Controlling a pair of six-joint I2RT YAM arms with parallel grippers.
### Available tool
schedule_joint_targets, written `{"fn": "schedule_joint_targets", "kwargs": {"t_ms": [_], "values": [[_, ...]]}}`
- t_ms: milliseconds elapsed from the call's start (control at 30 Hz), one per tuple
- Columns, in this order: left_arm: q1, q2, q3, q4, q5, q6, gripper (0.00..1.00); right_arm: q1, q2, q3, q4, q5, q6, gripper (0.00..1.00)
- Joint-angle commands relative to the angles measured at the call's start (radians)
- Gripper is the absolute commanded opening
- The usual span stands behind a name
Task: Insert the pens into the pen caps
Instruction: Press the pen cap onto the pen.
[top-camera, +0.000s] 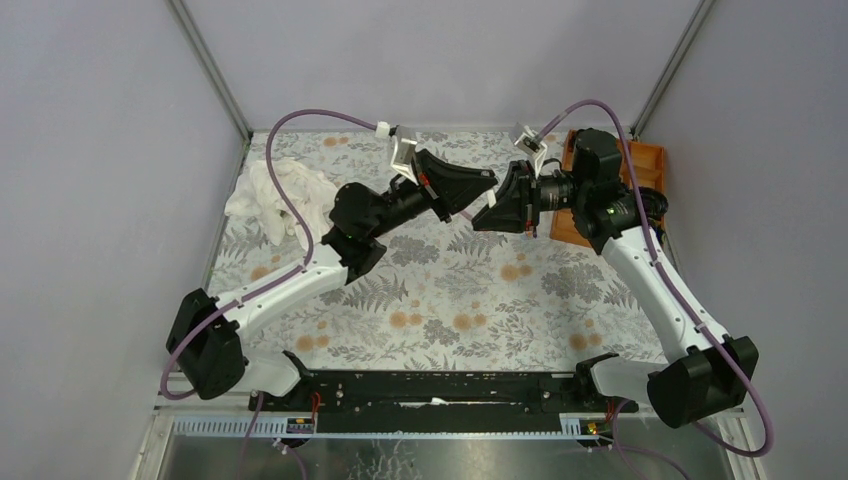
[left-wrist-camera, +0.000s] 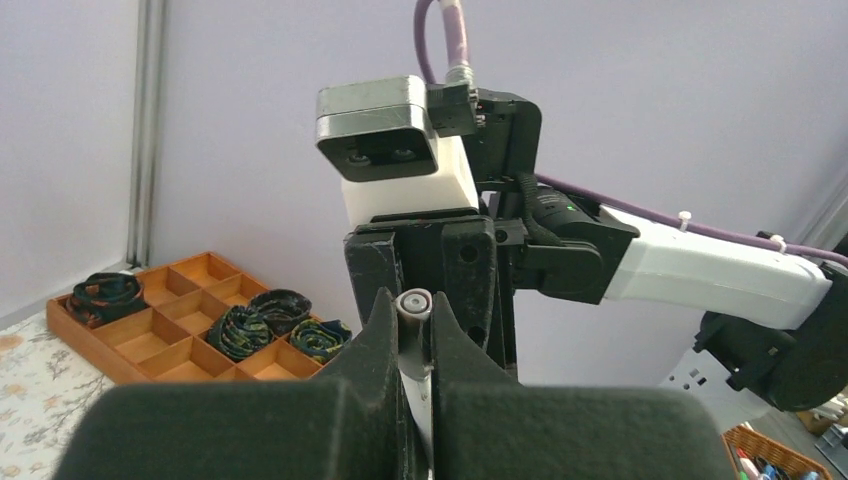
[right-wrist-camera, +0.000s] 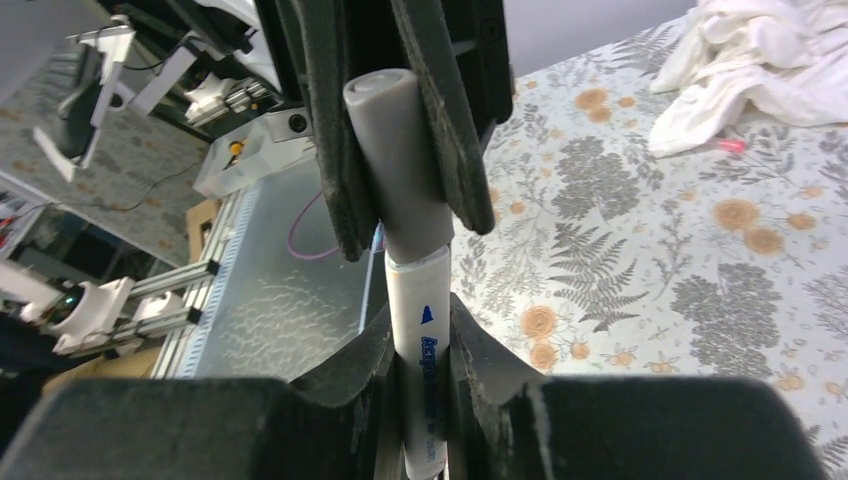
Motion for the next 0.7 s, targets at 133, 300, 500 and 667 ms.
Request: {"fn": "schedule_joint_targets", "kwargs": {"t_ms": [133,300,500,667], "values": [[-0.079,0.054,-0.107,-0.245,0.459,-0.021,0.0,-0.06,0.015,0.052,0.346,0.03,0.223,0.0],[-0.093,0.062,-0.13,-0.262,0.489,-0.033,0.0,-0.061,0.017,0.087,0.166,0.078,0.079,0.0],[-0.102,0.088,-0.149,-0.23,0.495,-0.124,0.0,-0.051,0.003,0.177,-0.172,0.282,-0.249,0.0],[-0.13,0.154,-0.144,-0.151,0.471,-0.224,0.0,-0.051,0.004,0.166,-0.132,0.277,-0.213,0.0]]}}
